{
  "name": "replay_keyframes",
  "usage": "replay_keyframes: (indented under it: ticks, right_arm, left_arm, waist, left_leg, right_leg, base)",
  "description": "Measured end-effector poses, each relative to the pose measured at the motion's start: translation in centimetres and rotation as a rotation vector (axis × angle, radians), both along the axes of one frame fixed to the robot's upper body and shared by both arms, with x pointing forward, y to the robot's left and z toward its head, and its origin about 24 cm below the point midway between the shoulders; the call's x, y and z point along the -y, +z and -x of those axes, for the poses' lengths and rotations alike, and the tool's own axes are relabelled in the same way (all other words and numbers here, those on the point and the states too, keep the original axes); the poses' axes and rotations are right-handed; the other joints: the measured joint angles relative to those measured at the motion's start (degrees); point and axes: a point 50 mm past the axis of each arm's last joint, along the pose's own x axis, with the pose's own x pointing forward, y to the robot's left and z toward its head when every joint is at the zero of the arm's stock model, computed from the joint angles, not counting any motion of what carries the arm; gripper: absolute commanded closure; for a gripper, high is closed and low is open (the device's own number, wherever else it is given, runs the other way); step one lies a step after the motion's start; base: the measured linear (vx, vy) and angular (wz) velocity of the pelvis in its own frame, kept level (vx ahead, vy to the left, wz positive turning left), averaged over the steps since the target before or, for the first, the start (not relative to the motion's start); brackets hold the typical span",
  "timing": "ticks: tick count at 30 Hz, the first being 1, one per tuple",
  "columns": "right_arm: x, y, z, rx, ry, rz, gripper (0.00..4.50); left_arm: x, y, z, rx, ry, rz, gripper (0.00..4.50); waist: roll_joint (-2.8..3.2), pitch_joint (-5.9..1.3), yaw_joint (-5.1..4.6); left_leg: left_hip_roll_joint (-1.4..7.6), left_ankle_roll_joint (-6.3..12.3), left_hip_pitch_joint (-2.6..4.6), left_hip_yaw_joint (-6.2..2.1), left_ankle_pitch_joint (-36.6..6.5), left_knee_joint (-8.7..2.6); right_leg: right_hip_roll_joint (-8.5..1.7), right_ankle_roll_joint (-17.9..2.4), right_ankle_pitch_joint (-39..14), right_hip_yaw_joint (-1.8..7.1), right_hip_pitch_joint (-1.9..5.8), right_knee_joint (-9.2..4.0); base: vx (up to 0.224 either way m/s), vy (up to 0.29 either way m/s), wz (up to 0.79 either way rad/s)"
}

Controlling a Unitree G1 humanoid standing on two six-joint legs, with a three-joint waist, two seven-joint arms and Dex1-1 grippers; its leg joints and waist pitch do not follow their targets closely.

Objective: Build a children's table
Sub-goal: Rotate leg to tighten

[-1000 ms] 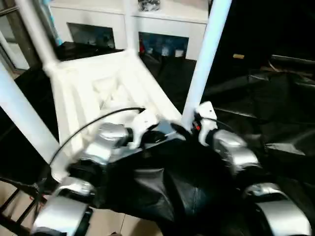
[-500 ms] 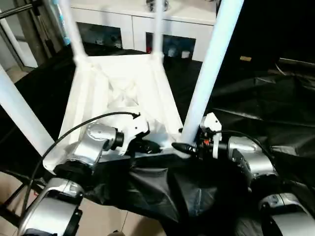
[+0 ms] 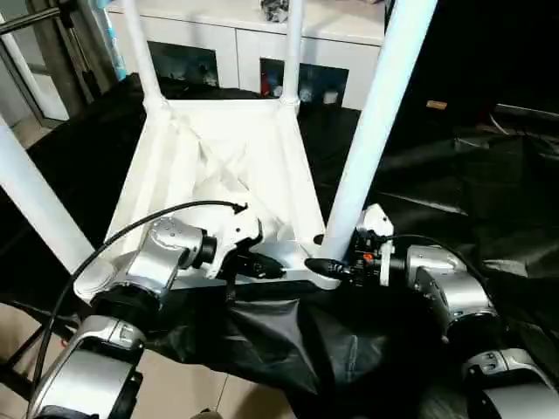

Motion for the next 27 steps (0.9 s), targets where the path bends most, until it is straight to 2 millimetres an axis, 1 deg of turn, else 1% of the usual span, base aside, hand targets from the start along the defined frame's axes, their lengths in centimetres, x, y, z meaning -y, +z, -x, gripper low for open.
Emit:
replay_keyframes:
  ticks: [1, 2, 3, 5, 6, 7, 8, 10, 12, 13, 14, 16, 17, 19, 20, 24, 27]
  right_arm:
    - [-0.2, -0.2, -0.3, 0.007, -0.069, 0.0, 1.94]
    - [-0.4, -0.3, -0.5, 0.008, -0.107, 0.002, 1.96]
    - [-0.5, -0.3, -0.8, 0.012, -0.14, 0.006, 1.96]
    - [-0.8, -0.4, -1.6, 0.007, -0.257, 0.005, 2.03]
    - [-0.9, -0.4, -1.8, 0.009, -0.286, 0.01, 2.03]
    - [-1.1, -0.5, -2.0, 0.004, -0.333, 0.011, 2.03]
    - [-1.6, -0.5, -2.5, -0.001, -0.418, 0.014, 2.03]
    - [-2.0, -0.5, -3.1, -0.008, -0.523, 0.028, 2.03]
    - [-2.3, -0.5, -3.4, 0.006, -0.593, 0.049, 2.03]
    - [-2.4, -0.4, -3.5, 0.023, -0.609, 0.064, 2.03]
    - [-2.6, -0.2, -3.7, 0.042, -0.623, 0.079, 1.52]
    - [-2.7, -0.1, -3.9, 0.057, -0.622, 0.097, 1.46]
    - [-3.0, -0.1, -3.8, 0.058, -0.616, 0.092, 1.55]
    - [-3.1, -0.1, -3.8, 0.058, -0.615, 0.09, 1.11]
    - [-3.1, -0.1, -3.8, 0.061, -0.614, 0.09, 0.97]
    - [-3.1, 0.0, -3.8, 0.071, -0.576, 0.079, 0.98]
    - [-2.6, 0.2, -3.7, 0.085, -0.508, 0.083, 0.98]
  left_arm:
    - [0.2, -0.1, -0.2, 0.015, 0.034, -0.006, 4.5]
    - [0.4, -0.3, -0.3, 0.021, 0.054, -0.007, 4.5]
    - [0.6, -0.3, -0.4, 0.028, 0.07, -0.009, 4.5]
    - [1.2, -0.4, -0.8, 0.049, 0.126, -0.015, 4.5]
    - [1.4, -0.4, -0.9, 0.053, 0.139, -0.017, 4.5]
    - [1.7, -0.4, -1.0, 0.057, 0.16, -0.017, 4.5]
    - [2.1, -0.5, -1.2, 0.067, 0.202, -0.016, 4.5]
    - [2.8, -0.7, -1.3, 0.076, 0.253, -0.007, 4.5]
    - [3.5, -0.8, -1.4, 0.082, 0.281, -0.006, 4.5]
    - [3.7, -0.8, -1.4, 0.086, 0.289, -0.006, 4.5]
    - [3.9, -0.8, -1.4, 0.09, 0.299, -0.007, 4.5]
    - [4.2, -0.8, -1.4, 0.091, 0.308, -0.005, 4.5]
    - [4.2, -0.8, -1.4, 0.09, 0.308, -0.006, 4.5]
    - [4.2, -0.8, -1.4, 0.089, 0.307, -0.006, 4.5]
    - [4.2, -0.9, -1.4, 0.088, 0.306, -0.006, 4.5]
    - [4.0, -0.8, -1.4, 0.086, 0.299, -0.007, 4.5]
    - [3.7, -0.7, -1.4, 0.078, 0.279, -0.002, 4.5]
  waist:
    - [0.0, 0.0, -0.21]
    - [0.01, 0.01, -0.35]
    - [0.01, 0.01, -0.45]
    - [0.01, 0.01, -1.0]
    - [0.01, 0.01, -1.21]
    - [0.02, 0.0, -1.5]
    - [0.03, -0.01, -1.94]
    - [0.08, -0.04, -2.3]
    - [0.19, -0.11, -2.47]
    - [0.24, -0.16, -2.54]
    - [0.22, -0.25, -2.67]
    - [0.12, -0.34, -2.92]
    - [0.14, -0.39, -3.03]
    - [0.18, -0.48, -3.16]
    - [0.18, -0.54, -3.21]
    - [0.17, -0.55, -3.37]
    - [0.16, -0.54, -3.37]
  left_leg:
    - [-0.01, -0.02, 0.36, -0.05, 0.0, 0.0]
    - [-0.01, -0.02, 0.43, -0.15, 0.0, -0.02]
    - [-0.04, -0.02, 0.44, -0.22, 0.0, -0.02]
    - [-0.07, -0.02, 0.46, -0.27, 0.0, -0.03]
    - [-0.09, -0.03, 0.45, -0.27, 0.0, -0.03]
    - [-0.1, -0.03, 0.44, -0.27, 0.0, -0.04]
    - [-0.11, -0.03, 0.45, -0.27, 0.0, -0.04]
    - [-0.11, -0.03, 0.45, -0.28, 0.0, -0.05]
    - [-0.11, -0.03, 0.45, -0.3, 0.0, -0.06]
    - [-0.11, -0.03, 0.45, -0.3, 0.0, -0.06]
    - [-0.11, -0.03, 0.45, -0.31, 0.0, -0.07]
    - [-0.11, -0.03, 0.43, -0.35, 0.0, -0.1]
    - [-0.11, -0.03, 0.42, -0.36, 0.0, -0.14]
    - [-0.12, -0.03, 0.4, -0.36, 0.0, -0.15]
    - [-0.13, -0.03, 0.4, -0.35, 0.0, -0.15]
    - [-0.12, -0.02, 0.38, -0.35, 0.0, -0.16]
    - [-0.11, -0.03, 0.34, -0.35, 0.0, -0.26]
  right_leg:
    - [0.0, 0.0, 0.0, 0.03, 0.29, 0.0]
    - [0.0, 0.2, -0.1, 0.08, 0.41, -0.03]
    - [0.0, 0.4, -0.2, 0.13, 0.43, -0.04]
    - [0.0, 0.4, -0.2, 0.19, 0.44, -0.1]
    - [0.0, 0.4, -0.2, 0.2, 0.43, -0.12]
    - [0.0, 0.4, -0.2, 0.22, 0.46, -0.14]
    - [0.01, 0.4, -0.2, 0.24, 0.49, -0.12]
    - [0.01, 0.4, -0.2, 0.22, 0.49, -0.16]
    - [0.01, 0.4, -0.2, 0.21, 0.49, -0.16]
    - [0.01, 0.4, -0.2, 0.21, 0.49, -0.16]
    - [0.02, 0.4, -0.2, 0.21, 0.49, -0.16]
    - [0.04, 0.4, -0.2, 0.19, 0.5, -0.22]
    - [0.05, 0.4, -0.2, 0.18, 0.52, -0.3]
    - [0.06, 0.4, -0.2, 0.19, 0.54, -0.38]
    - [0.05, 0.4, -0.2, 0.21, 0.55, -0.4]
    - [0.06, 0.4, -0.2, 0.2, 0.53, -0.42]
    - [0.06, 0.4, -0.2, 0.17, 0.48, -0.43]
  base:
    - [0.0, 0.0, 0.0]
    - [0.0, 0.0, 0.0]
    - [0.0, 0.0, 0.0]
    - [0.0, 0.0, 0.0]
    - [0.0, 0.0, 0.0]
    - [0.0, 0.0, 0.0]
    - [0.0, 0.0, 0.0]
    - [0.0, 0.0, 0.0]
    - [0.0, 0.0, 0.0]
    - [0.0, 0.0, 0.0]
    - [0.0, 0.0, 0.0]
    - [0.0, 0.0, 0.0]
    - [0.0, 0.0, 0.0]
    - [0.0, 0.0, 0.0]
    - [0.0, 0.0, 0.0]
    - [0.0, 0.0, 0.0]
    - [0.0, 0.0, 0.0]
